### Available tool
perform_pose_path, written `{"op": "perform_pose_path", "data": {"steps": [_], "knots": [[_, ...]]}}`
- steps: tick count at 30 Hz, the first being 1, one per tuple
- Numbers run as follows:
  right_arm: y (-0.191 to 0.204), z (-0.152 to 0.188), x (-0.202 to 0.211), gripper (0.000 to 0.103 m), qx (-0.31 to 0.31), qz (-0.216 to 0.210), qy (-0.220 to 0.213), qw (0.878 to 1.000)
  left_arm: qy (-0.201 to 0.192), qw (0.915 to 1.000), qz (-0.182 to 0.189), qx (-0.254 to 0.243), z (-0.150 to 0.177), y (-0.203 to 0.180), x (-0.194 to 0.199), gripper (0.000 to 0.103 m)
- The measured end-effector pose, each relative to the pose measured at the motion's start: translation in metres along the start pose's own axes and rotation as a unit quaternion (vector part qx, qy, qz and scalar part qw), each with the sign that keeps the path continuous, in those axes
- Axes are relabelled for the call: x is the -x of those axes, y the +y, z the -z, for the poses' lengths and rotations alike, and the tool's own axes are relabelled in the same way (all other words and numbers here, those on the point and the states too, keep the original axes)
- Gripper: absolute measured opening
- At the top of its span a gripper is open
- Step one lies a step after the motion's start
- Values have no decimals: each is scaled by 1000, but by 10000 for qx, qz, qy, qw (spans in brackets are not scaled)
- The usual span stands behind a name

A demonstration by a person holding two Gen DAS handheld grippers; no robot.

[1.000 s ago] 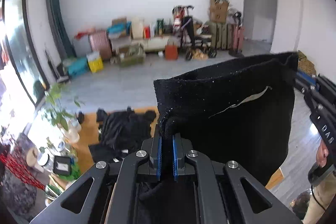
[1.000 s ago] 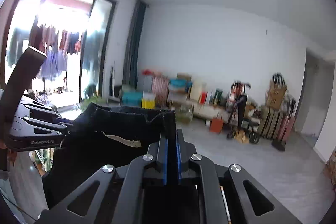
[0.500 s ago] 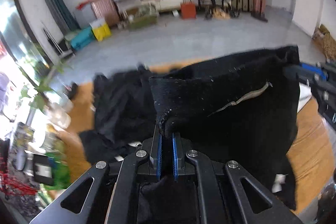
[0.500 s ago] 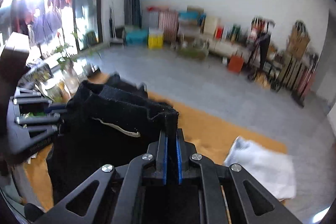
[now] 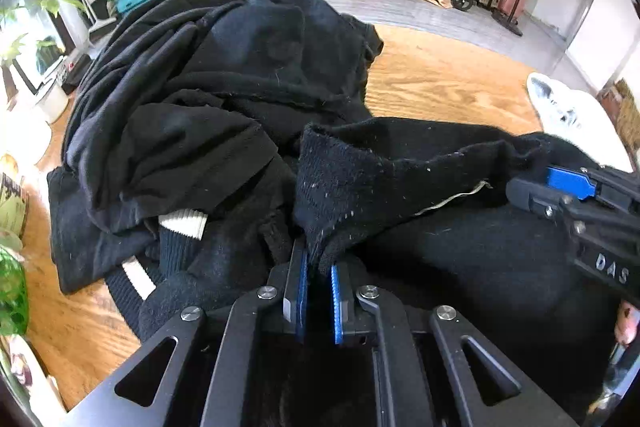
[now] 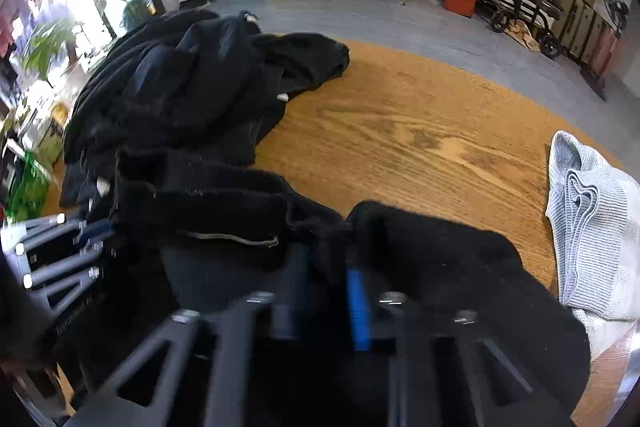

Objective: Fold clothes
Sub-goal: 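Lay the sweatshirt flat on the table and open both tools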

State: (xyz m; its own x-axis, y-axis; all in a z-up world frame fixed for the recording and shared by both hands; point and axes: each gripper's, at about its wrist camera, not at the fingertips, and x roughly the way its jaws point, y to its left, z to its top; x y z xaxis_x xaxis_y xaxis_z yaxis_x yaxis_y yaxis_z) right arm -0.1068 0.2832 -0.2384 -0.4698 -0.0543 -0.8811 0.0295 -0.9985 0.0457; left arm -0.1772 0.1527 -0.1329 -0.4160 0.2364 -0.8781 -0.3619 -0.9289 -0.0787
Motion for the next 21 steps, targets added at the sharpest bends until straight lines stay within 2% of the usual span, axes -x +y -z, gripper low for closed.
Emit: {"op": "perform_pose_path", "data": {"steps": [2,3,4,6,7,8,9,11,13,17,21], "knots": [[-5,0,20,56,19,-24,-237,9997,-201,9995,92,235,-4,5,26,17],[-7,-2,31,58,-3,-50,-375,9993,-353,9986,113,379,-6,8,47,32],[-11,-3,46,58,-39,-176,-511,9985,-492,9976,126,466,-10,9,70,54],[-20,-5,90,57,-106,-604,-784,9950,-767,9951,99,611,-11,10,114,81],[-23,-2,112,57,-92,-707,-937,9930,-905,9936,52,678,-8,12,134,81],[-25,2,134,57,-72,-797,-1091,9908,-844,9939,10,706,1,12,153,81],[-25,7,159,57,-2,-844,-1258,9885,-704,9952,-10,680,10,13,161,81],[-22,33,184,61,163,-844,-1309,9877,-285,9974,-118,659,37,13,167,81],[-20,60,207,62,327,-840,-1346,9868,-41,9974,-12,714,72,11,164,81],[-16,139,189,61,641,-810,-929,9903,367,9965,328,681,139,1,147,80],[-20,215,142,60,658,-919,-214,9934,661,9972,206,290,185,-19,124,80]]}}
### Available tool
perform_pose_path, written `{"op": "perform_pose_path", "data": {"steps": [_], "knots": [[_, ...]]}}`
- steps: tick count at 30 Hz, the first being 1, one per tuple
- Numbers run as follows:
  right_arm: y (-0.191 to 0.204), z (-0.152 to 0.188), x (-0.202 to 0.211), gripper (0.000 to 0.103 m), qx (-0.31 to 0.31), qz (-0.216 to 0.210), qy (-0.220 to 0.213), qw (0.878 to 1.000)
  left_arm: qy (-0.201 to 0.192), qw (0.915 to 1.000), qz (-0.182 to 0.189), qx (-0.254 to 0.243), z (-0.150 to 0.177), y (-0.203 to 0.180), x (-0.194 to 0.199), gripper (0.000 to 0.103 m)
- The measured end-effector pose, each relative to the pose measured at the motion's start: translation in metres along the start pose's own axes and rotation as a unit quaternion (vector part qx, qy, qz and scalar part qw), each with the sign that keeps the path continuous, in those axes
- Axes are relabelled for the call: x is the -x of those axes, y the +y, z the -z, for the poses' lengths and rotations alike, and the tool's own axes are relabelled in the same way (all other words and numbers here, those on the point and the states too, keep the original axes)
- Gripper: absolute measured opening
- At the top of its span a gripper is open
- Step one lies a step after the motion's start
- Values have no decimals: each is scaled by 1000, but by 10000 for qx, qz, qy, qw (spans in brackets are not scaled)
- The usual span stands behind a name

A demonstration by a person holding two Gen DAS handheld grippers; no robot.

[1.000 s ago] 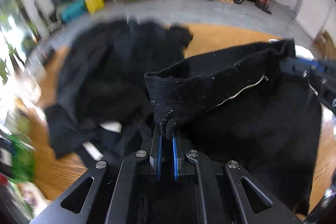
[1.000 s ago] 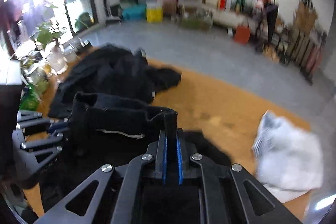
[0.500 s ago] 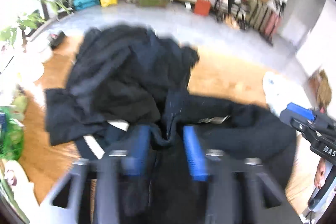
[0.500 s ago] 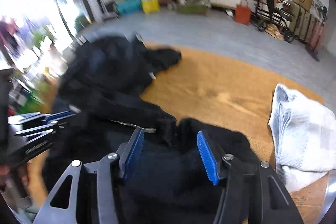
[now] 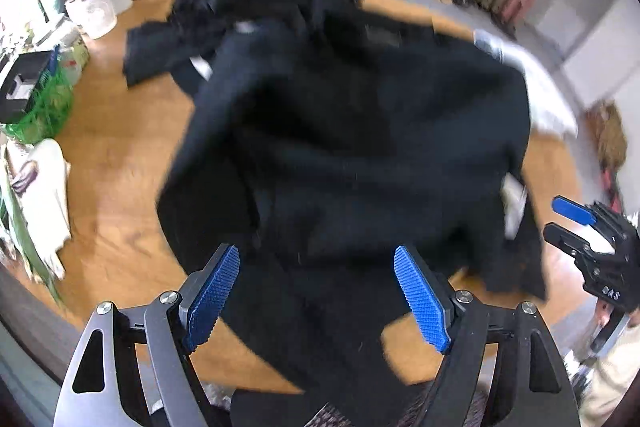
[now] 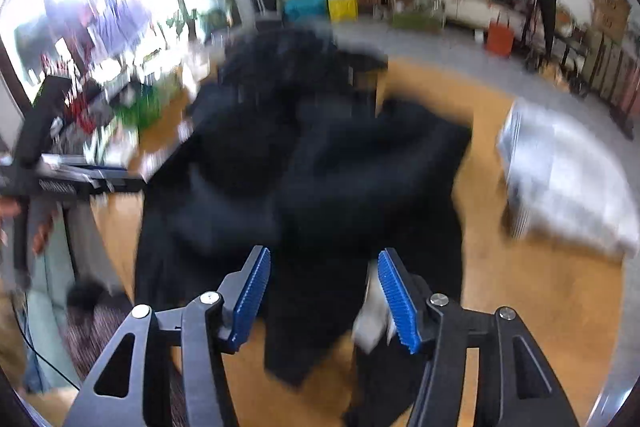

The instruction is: Fold clothes

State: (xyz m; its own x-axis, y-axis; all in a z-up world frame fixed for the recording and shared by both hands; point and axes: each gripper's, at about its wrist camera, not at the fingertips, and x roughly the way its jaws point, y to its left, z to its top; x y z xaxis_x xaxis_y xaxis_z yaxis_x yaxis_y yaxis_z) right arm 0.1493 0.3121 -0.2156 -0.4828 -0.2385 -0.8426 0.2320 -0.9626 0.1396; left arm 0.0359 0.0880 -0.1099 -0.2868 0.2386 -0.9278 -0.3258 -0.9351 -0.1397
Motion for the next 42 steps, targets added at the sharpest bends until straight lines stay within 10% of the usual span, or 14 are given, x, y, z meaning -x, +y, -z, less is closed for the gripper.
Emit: {"op": "perform_pose_path", "data": {"steps": [6,12,23,33,38,42], "knots": [[-19,48,-43,54,-802,-770,576,9921,512,9970,331,478,22,7,-36,80],[-31,43,-40,54,-1131,-1088,490,9864,858,9749,1403,1499,25,29,-53,80],[-21,40,-68,40,-1341,-1186,617,9819,836,9699,1612,1621,21,17,-53,80],[-28,50,-66,48,-1504,-1339,752,9766,1029,9654,1713,1673,25,9,-59,80],[-21,49,-68,8,-1501,-1466,704,9752,958,9614,1739,1908,28,11,-59,80],[-17,24,-42,7,-1473,-1634,238,9752,854,9478,1907,2408,34,18,-60,80]]}}
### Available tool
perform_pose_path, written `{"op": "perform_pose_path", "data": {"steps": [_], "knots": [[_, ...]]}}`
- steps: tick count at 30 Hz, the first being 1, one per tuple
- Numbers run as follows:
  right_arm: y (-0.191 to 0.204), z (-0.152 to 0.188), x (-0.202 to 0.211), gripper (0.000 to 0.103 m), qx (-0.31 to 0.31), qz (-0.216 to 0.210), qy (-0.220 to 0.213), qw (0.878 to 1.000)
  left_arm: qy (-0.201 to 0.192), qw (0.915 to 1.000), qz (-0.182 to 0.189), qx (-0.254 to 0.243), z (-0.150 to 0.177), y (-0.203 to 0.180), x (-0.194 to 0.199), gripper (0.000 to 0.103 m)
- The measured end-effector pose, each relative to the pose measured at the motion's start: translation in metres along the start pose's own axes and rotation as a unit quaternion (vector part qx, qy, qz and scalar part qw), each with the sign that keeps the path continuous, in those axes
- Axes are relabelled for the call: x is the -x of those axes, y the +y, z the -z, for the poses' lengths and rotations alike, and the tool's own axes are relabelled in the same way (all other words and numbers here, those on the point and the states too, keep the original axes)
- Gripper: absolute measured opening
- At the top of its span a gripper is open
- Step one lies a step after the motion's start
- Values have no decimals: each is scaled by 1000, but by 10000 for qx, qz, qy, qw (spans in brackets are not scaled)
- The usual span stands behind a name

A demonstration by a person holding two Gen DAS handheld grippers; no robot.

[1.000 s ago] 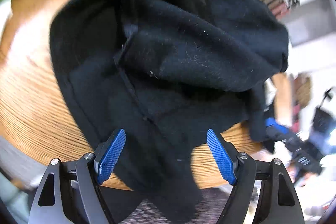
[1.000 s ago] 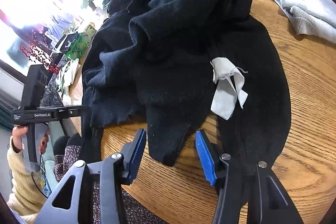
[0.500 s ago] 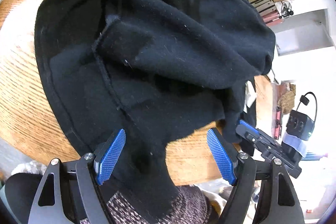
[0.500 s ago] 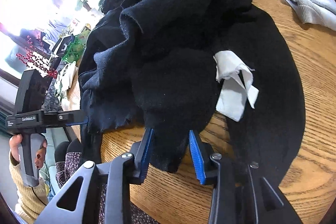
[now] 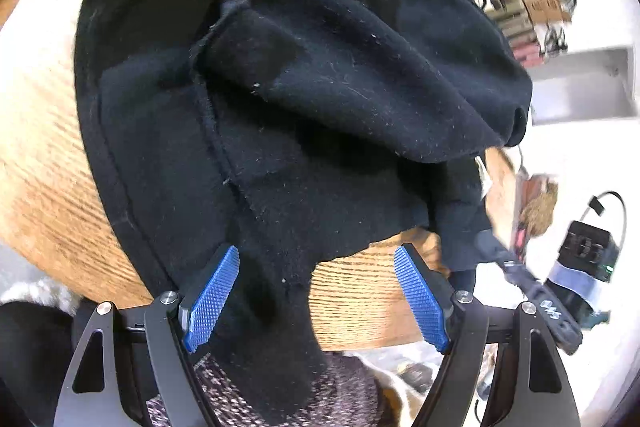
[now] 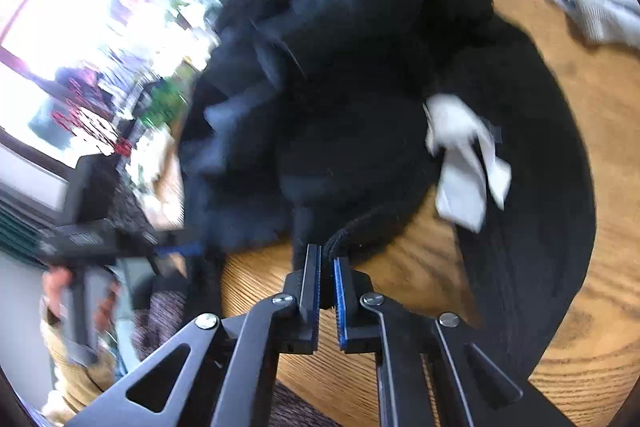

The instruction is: Fold clothes

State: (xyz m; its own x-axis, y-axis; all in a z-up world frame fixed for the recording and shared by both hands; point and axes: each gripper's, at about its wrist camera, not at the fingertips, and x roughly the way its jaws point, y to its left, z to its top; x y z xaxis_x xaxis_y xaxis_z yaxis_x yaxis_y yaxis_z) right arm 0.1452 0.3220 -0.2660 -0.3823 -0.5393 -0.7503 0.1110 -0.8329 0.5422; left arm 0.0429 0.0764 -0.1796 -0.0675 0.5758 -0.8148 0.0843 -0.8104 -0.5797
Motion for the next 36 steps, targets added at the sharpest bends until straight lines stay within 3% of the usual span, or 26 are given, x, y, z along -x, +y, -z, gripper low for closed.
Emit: {"op": "perform_pose_path", "data": {"steps": [3,6,11,12,13,14,15,18,22,26,29,32,36], "knots": [[19,-18,21,7,210,-69,-337,9992,-151,9986,229,451,0,6,-1,80],[35,-28,31,7,429,-2,-479,9979,-237,9981,162,544,-5,1,-4,80],[42,-31,33,7,614,184,-502,9967,118,9986,-475,-221,-22,-28,-13,75],[41,-30,33,7,628,222,-497,9965,156,9966,-705,-398,-24,-33,-14,53],[40,-29,33,7,642,259,-492,9964,182,9941,-931,-530,-26,-34,-16,21],[39,-28,32,7,657,297,-487,9962,209,9909,-1155,-657,-29,-36,-17,11],[37,-26,33,7,666,323,-482,9961,236,9871,-1379,-783,-31,-38,-18,10],[29,-21,35,7,669,407,-486,9957,397,9896,-1178,-719,-38,-30,-15,6],[17,-19,45,7,532,599,-635,9948,99,9890,-1252,-778,-44,-25,9,5],[1,-26,73,7,255,664,-974,9927,-438,9821,-1532,-1006,-44,-22,64,5],[-4,-23,86,7,106,502,-962,9940,-464,9769,-1711,-1191,-14,-7,88,5],[-2,-1,82,6,138,475,-661,9966,-330,9705,-1966,-1359,21,13,104,5],[0,52,76,5,272,578,-406,9971,36,9646,-2116,-1576,45,23,81,5]]}}
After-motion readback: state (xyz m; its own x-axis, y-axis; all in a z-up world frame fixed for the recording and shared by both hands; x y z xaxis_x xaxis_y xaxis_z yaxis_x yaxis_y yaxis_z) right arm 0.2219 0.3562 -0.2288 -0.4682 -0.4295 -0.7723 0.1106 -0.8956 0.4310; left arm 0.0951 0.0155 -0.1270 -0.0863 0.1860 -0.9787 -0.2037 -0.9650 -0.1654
